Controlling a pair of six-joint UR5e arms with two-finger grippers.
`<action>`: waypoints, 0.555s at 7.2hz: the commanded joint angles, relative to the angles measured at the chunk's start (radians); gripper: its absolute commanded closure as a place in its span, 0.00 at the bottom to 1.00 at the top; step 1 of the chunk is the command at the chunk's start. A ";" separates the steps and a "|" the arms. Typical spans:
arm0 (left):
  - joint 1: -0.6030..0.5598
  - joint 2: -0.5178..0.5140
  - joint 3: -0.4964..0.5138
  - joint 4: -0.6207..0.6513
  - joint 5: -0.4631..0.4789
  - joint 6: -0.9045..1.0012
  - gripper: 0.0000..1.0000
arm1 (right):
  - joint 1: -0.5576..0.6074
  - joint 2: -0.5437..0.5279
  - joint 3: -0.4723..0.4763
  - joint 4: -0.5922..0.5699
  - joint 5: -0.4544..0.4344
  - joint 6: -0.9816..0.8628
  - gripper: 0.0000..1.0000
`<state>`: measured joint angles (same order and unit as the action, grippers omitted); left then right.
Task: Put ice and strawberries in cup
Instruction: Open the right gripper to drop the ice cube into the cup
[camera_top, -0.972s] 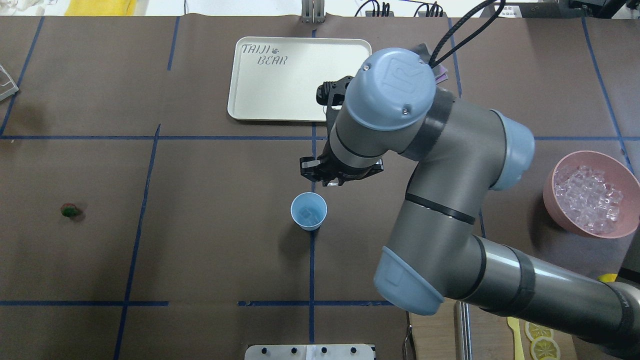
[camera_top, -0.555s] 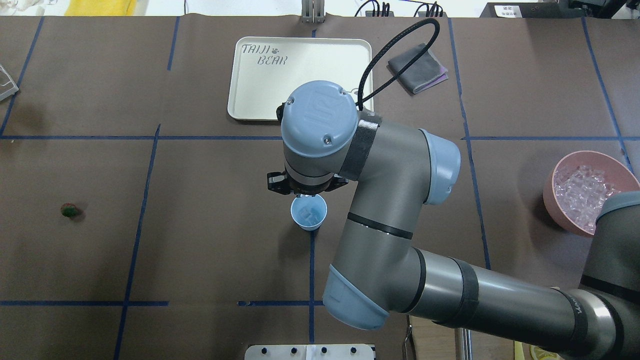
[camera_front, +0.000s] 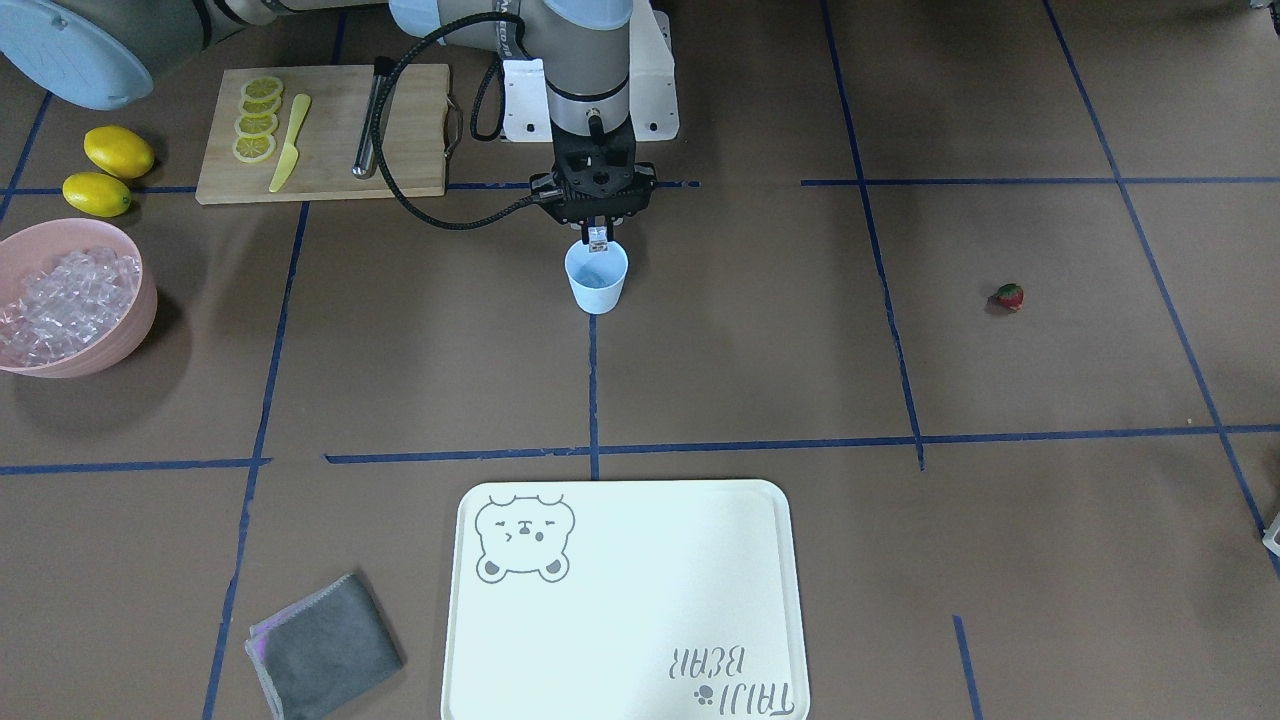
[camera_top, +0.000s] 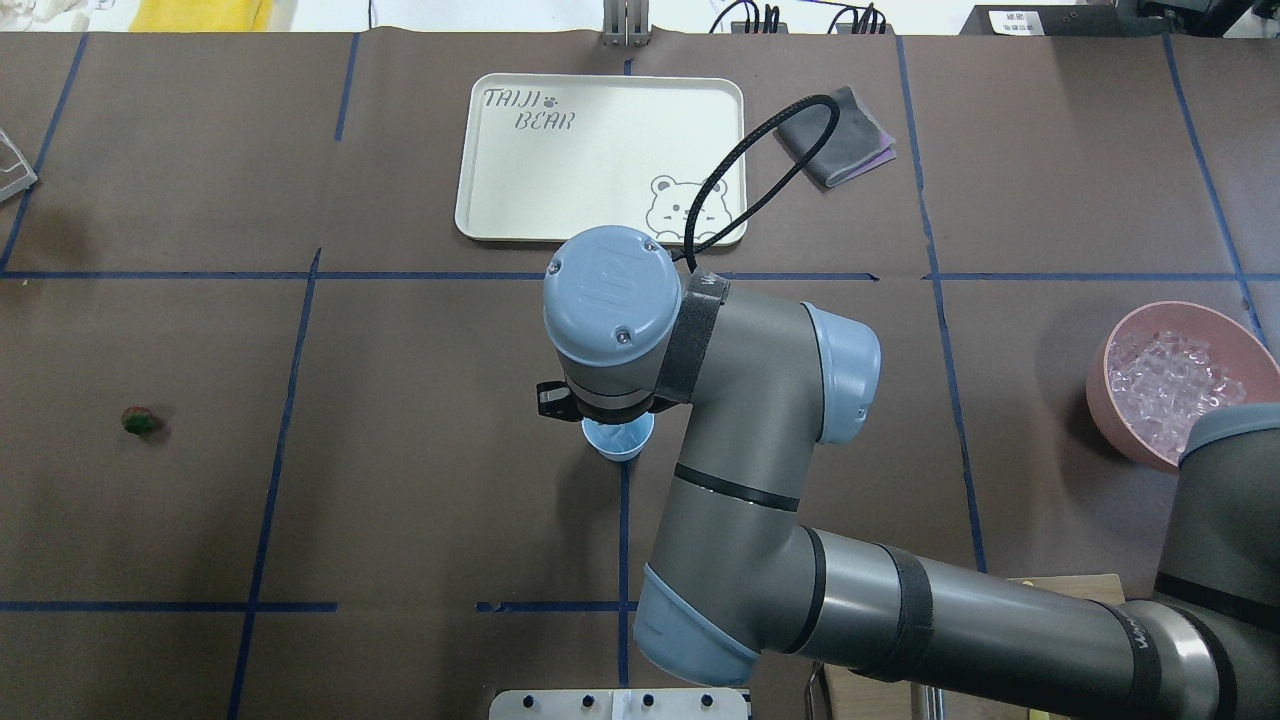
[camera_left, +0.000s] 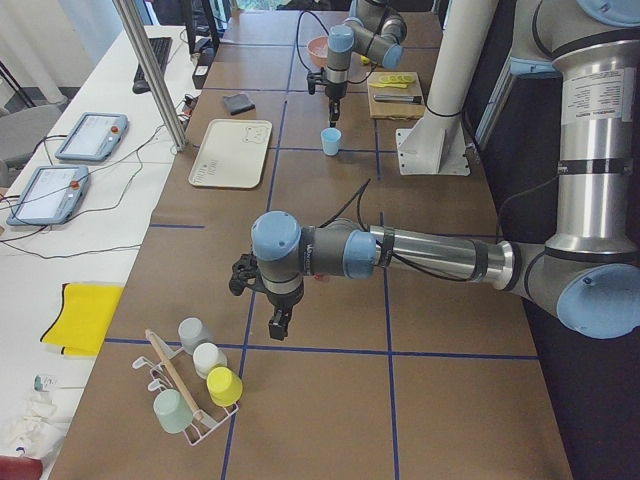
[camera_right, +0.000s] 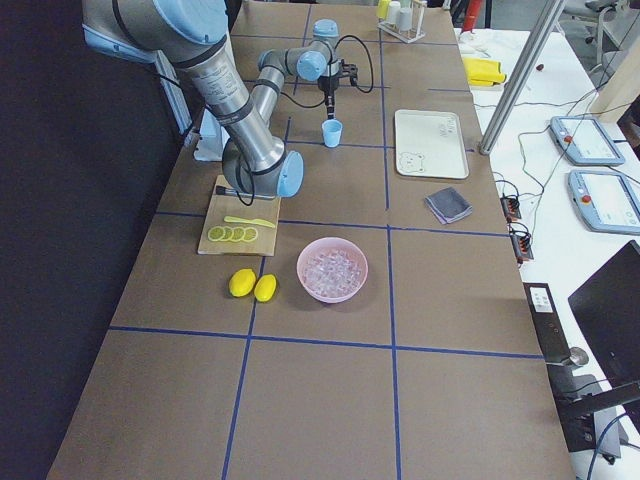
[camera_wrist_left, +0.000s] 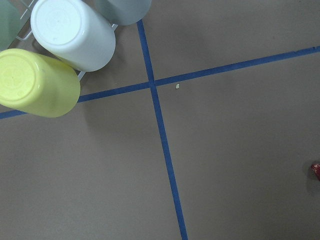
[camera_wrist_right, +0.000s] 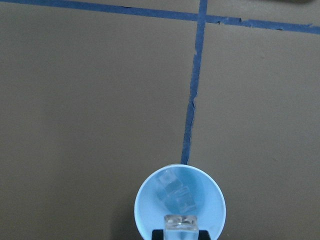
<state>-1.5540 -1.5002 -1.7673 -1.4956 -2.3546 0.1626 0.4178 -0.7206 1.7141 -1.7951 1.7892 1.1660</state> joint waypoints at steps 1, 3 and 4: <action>0.000 0.000 0.000 0.000 0.000 0.000 0.00 | -0.004 0.000 -0.004 0.003 -0.002 -0.014 0.40; 0.000 0.000 0.000 0.000 0.000 0.000 0.00 | -0.004 0.001 -0.002 0.003 -0.004 -0.008 0.01; 0.000 0.000 -0.001 0.000 0.000 0.000 0.00 | -0.004 0.000 -0.002 0.003 -0.004 -0.008 0.01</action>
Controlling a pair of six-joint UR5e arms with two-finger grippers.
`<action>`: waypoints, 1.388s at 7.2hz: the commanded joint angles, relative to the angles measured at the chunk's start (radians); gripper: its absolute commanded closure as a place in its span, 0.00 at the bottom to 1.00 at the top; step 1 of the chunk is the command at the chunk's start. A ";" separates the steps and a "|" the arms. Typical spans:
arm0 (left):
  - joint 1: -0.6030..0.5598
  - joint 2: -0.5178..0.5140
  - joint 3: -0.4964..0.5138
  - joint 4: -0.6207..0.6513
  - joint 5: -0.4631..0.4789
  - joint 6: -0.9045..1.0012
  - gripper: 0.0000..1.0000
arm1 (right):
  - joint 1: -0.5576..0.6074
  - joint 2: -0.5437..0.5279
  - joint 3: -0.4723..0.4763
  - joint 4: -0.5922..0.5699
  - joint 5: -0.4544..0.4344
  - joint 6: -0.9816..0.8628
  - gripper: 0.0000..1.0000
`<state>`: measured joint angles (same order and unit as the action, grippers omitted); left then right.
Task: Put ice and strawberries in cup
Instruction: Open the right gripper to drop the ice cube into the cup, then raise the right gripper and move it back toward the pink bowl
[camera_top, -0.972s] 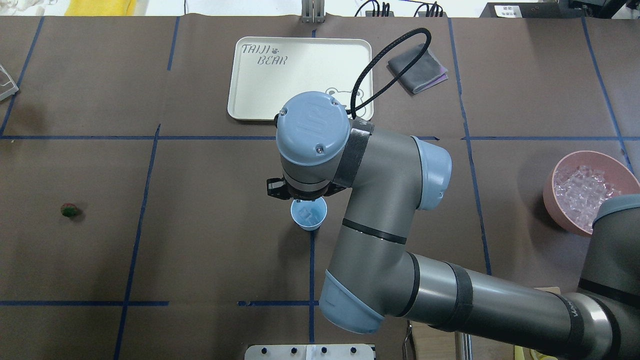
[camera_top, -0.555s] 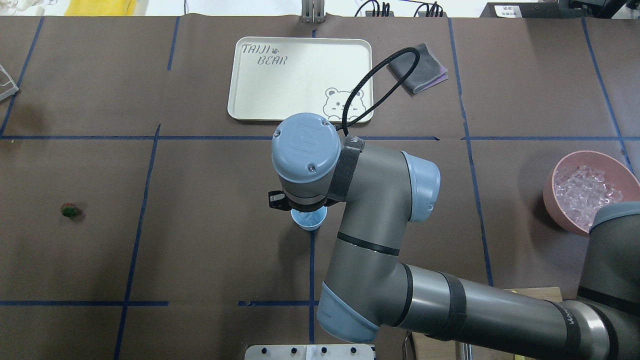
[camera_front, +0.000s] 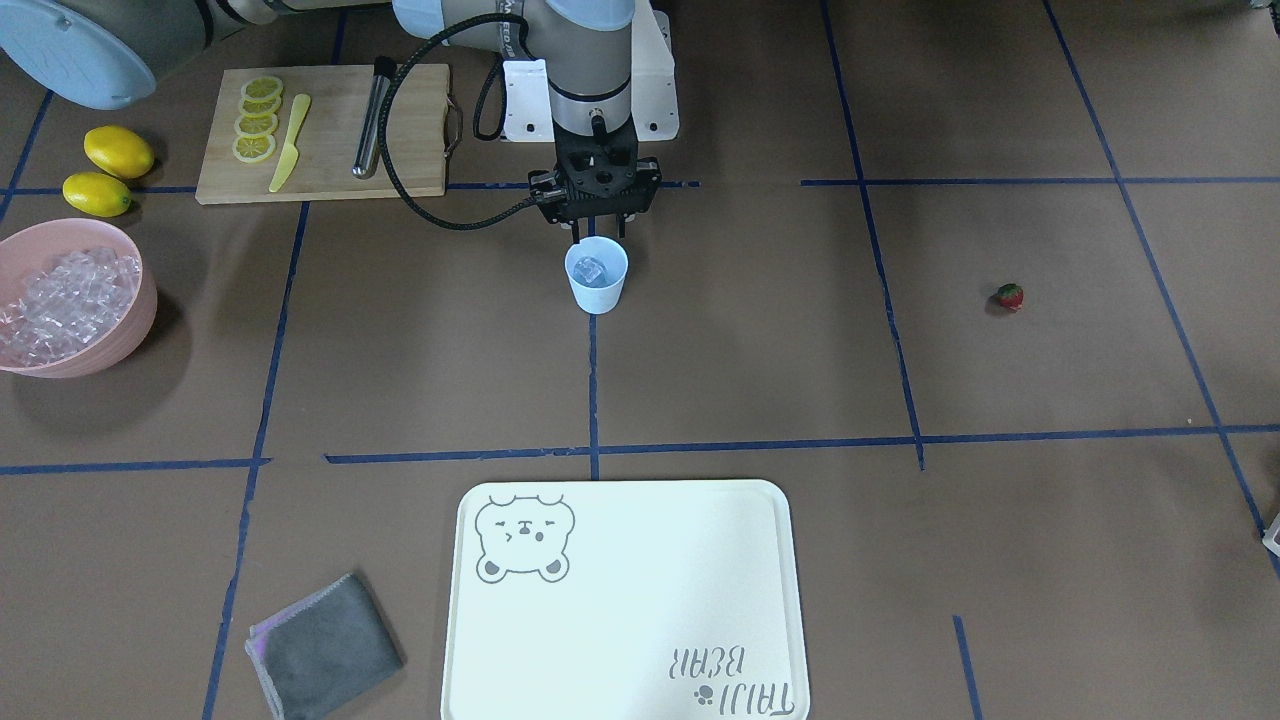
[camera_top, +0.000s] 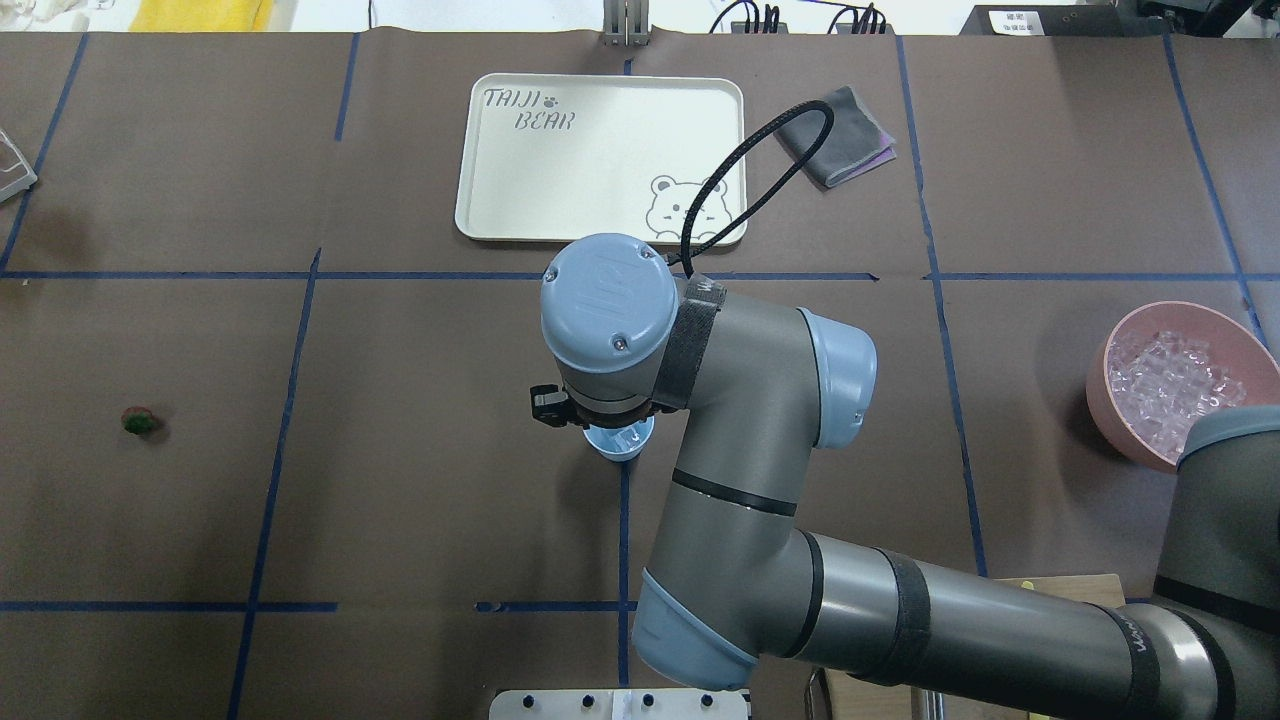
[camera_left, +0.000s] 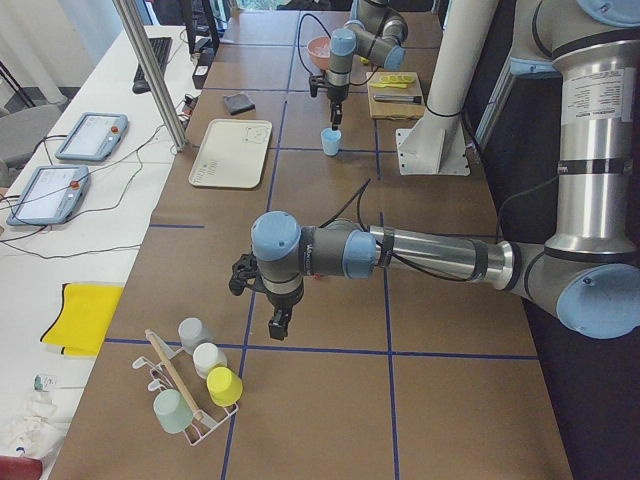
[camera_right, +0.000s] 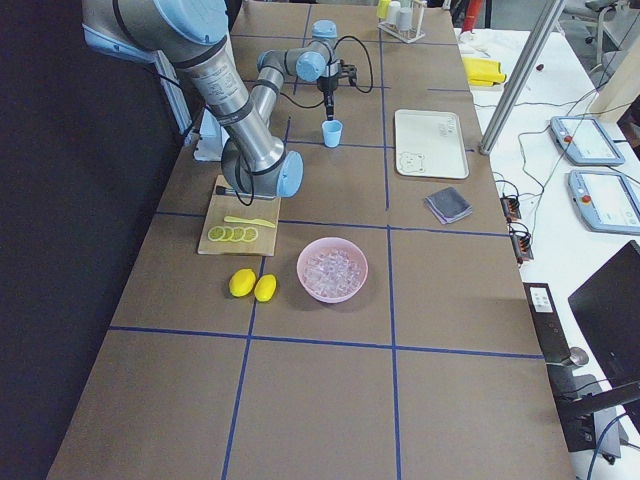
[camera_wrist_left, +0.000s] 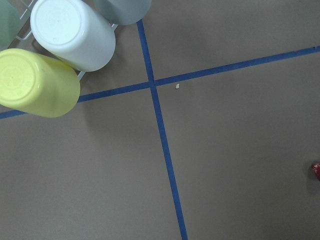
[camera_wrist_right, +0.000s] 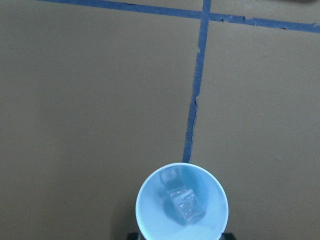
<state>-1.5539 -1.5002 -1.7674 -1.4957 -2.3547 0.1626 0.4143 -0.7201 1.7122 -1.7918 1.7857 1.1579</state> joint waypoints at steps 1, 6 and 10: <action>0.000 0.000 -0.001 -0.001 0.000 0.002 0.00 | 0.001 -0.001 0.006 0.000 0.001 -0.007 0.01; 0.002 -0.003 -0.027 0.000 0.003 -0.002 0.00 | 0.320 -0.137 0.089 -0.004 0.214 -0.338 0.01; 0.002 -0.006 -0.026 -0.002 0.002 -0.006 0.00 | 0.708 -0.411 0.084 0.000 0.411 -1.000 0.00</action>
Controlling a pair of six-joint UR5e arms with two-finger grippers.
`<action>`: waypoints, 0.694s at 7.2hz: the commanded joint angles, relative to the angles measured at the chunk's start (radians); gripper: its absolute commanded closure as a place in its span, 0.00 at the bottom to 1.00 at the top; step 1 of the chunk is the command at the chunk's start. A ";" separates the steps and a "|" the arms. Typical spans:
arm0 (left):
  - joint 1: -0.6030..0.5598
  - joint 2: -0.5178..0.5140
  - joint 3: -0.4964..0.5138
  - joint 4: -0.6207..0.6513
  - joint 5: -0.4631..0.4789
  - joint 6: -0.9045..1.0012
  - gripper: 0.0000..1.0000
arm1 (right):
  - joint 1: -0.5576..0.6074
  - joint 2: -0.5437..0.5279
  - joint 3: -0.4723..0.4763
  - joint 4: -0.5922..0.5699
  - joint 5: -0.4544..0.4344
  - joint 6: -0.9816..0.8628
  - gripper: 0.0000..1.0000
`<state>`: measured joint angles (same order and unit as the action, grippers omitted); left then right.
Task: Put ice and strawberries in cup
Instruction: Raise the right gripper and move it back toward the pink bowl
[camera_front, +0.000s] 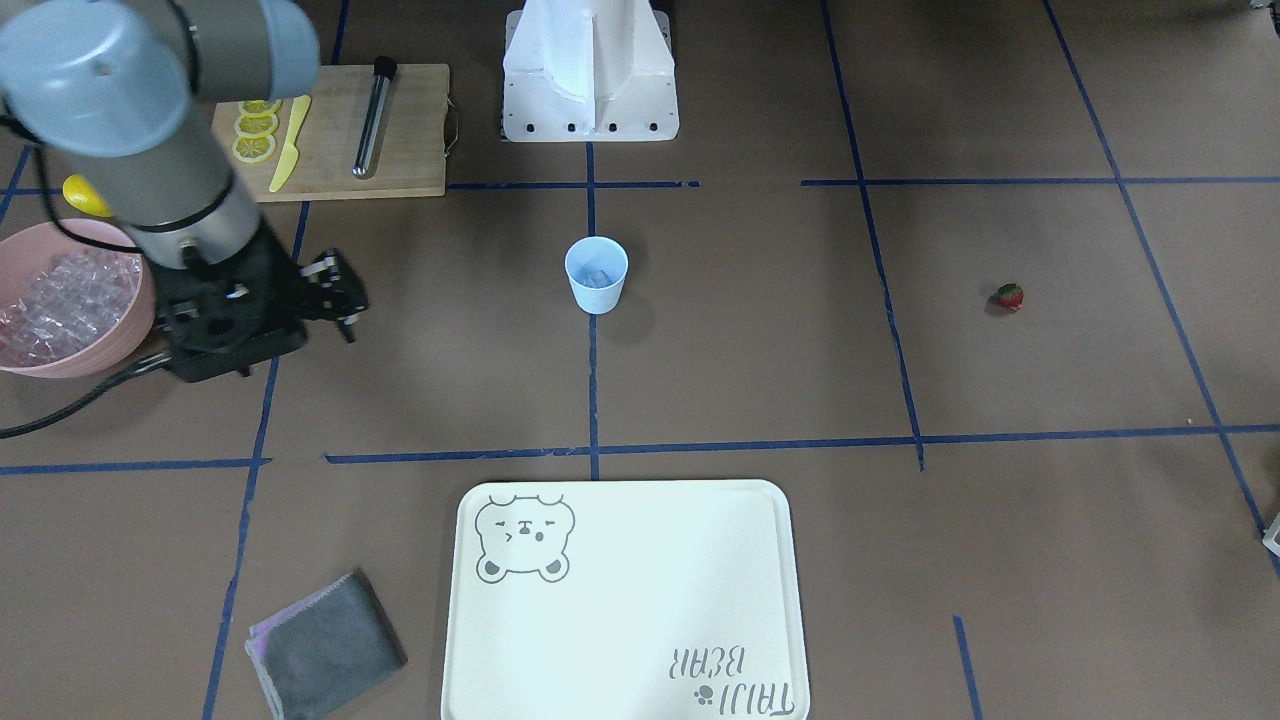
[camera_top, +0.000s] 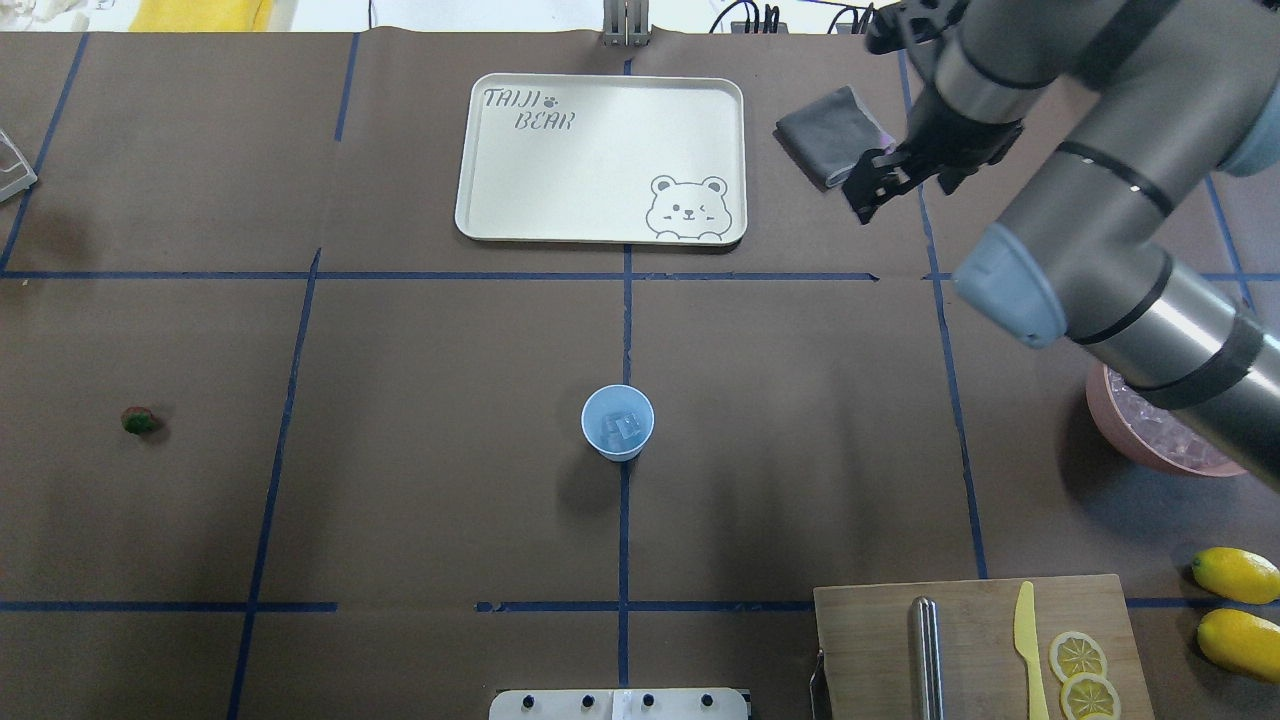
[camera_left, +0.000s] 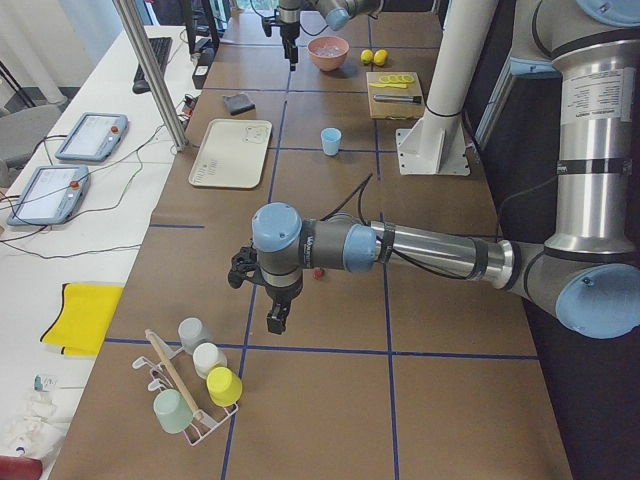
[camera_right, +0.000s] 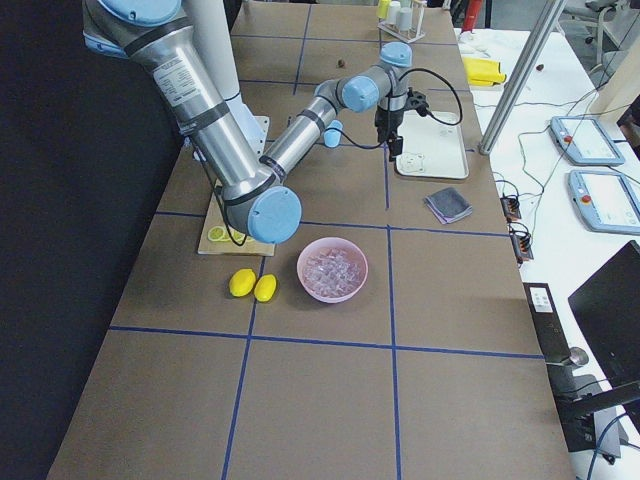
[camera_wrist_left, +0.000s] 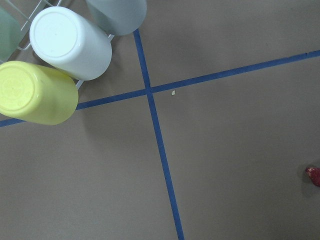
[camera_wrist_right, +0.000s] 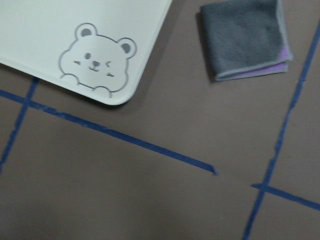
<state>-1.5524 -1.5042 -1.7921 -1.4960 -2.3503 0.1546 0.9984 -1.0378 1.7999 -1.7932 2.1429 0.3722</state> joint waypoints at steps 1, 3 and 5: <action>0.000 -0.005 0.003 -0.003 0.002 0.000 0.00 | 0.203 -0.170 -0.004 0.002 0.075 -0.368 0.00; -0.002 -0.017 -0.004 -0.003 0.002 0.000 0.00 | 0.364 -0.353 0.003 0.018 0.121 -0.452 0.00; -0.002 -0.045 -0.004 -0.035 -0.003 0.003 0.00 | 0.477 -0.503 -0.004 0.020 0.123 -0.523 0.00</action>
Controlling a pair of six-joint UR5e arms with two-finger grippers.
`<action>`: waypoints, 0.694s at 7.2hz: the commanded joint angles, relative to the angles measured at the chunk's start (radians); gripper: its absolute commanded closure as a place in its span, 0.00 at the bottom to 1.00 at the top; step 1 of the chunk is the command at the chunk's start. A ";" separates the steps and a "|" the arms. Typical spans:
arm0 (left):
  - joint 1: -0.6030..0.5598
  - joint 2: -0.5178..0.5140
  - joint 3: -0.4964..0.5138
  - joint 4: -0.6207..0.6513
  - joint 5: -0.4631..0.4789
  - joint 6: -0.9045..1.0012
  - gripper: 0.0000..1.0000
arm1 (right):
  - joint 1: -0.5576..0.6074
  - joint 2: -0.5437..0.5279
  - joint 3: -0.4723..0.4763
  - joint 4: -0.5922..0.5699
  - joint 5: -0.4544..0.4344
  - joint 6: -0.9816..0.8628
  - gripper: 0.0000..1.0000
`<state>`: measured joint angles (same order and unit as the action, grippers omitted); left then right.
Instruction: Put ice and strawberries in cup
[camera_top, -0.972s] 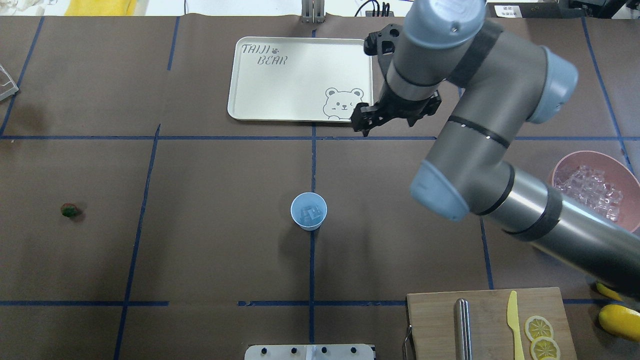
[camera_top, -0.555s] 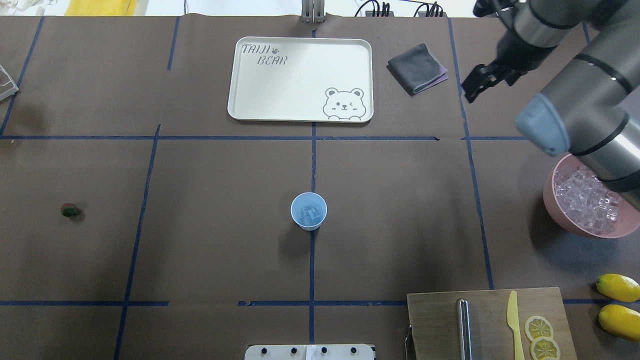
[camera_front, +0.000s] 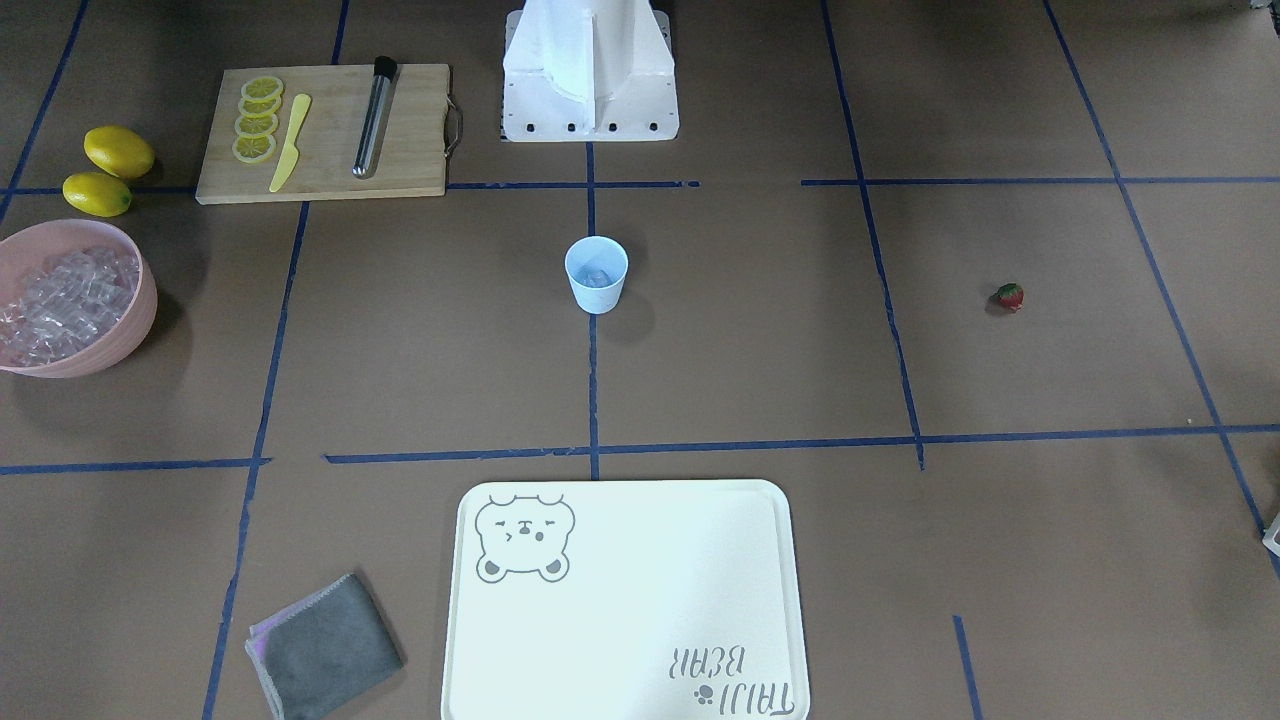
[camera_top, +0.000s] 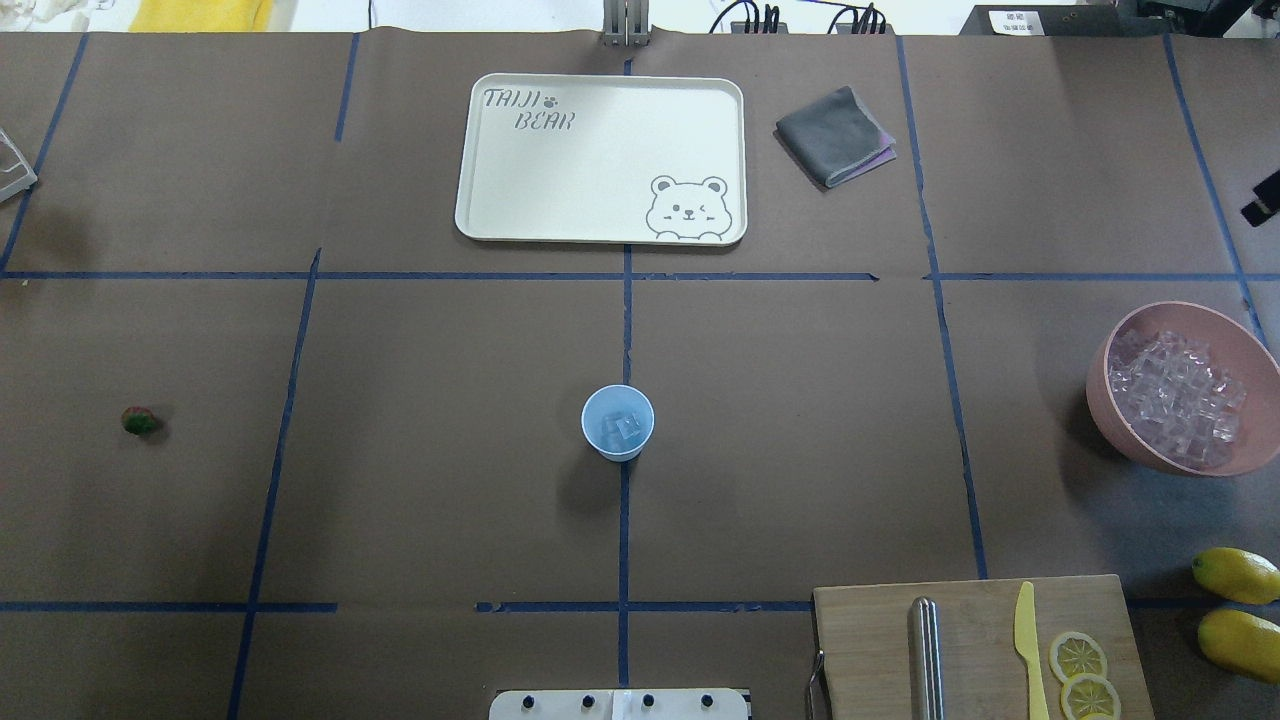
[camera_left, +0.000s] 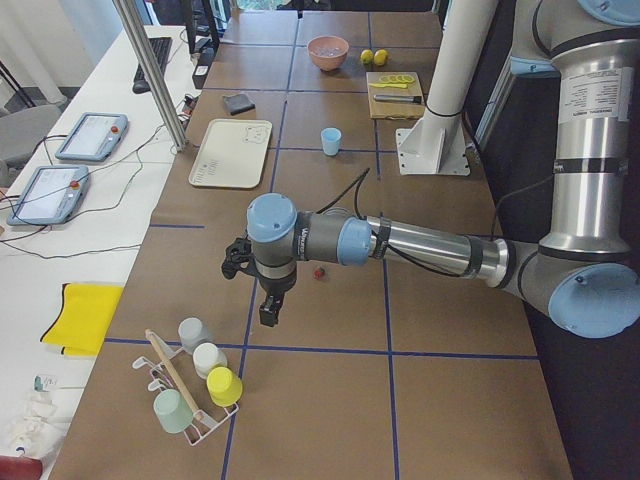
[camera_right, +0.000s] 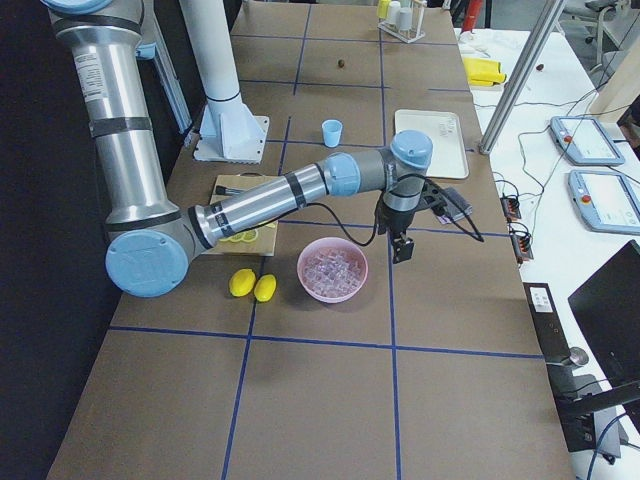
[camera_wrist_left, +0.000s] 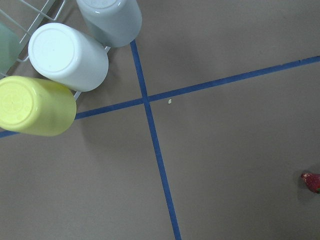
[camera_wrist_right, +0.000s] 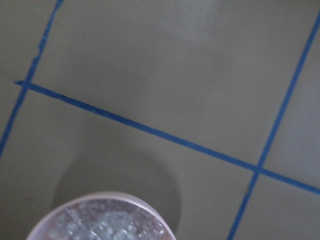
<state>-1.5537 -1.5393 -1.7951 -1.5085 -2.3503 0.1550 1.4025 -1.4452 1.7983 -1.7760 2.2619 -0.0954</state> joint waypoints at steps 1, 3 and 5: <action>0.000 -0.001 -0.003 -0.050 -0.003 0.000 0.00 | 0.125 -0.159 -0.004 0.003 0.008 -0.137 0.00; 0.001 -0.015 0.016 -0.047 -0.004 -0.005 0.00 | 0.209 -0.259 -0.005 0.003 0.010 -0.147 0.00; 0.001 -0.025 0.022 -0.045 -0.059 -0.093 0.00 | 0.233 -0.267 0.000 0.003 0.025 -0.144 0.00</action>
<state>-1.5526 -1.5584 -1.7780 -1.5526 -2.3690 0.1245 1.6192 -1.7029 1.7951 -1.7733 2.2767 -0.2400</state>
